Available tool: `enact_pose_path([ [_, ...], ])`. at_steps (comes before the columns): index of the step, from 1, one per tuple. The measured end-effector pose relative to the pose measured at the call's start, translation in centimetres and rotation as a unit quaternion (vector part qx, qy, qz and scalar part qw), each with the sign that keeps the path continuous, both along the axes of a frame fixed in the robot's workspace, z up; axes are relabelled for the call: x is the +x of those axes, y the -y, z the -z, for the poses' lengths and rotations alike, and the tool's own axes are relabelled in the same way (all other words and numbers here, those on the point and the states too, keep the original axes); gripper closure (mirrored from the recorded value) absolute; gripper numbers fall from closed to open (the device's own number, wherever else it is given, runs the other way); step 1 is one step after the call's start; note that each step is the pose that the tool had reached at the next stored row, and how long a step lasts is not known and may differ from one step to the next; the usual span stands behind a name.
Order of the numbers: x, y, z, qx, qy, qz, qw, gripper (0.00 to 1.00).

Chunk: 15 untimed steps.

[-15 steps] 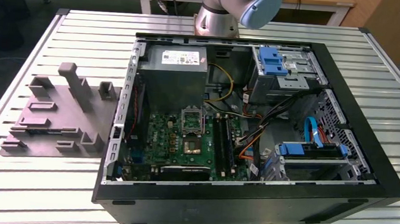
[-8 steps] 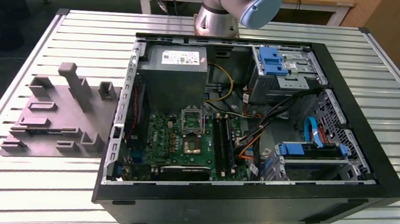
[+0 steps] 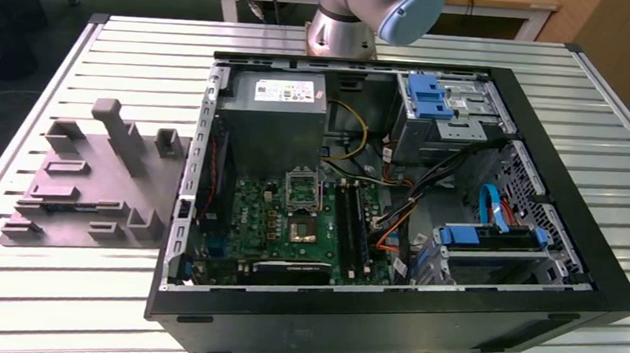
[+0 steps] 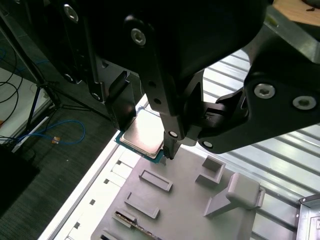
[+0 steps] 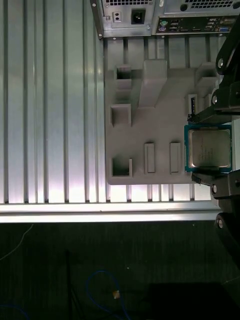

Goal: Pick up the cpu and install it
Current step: 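Pick up the cpu and move it towards the insertion slot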

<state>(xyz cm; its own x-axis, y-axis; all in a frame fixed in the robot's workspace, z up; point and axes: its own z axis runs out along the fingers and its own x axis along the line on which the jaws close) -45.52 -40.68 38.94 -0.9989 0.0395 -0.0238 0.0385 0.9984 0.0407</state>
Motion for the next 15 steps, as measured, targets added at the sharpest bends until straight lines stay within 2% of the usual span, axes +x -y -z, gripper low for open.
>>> enact_pose_path([
  [15, 0.14, 0.00, 0.00, 0.0000, 0.0000, 0.000, 1.0000, 0.53],
])
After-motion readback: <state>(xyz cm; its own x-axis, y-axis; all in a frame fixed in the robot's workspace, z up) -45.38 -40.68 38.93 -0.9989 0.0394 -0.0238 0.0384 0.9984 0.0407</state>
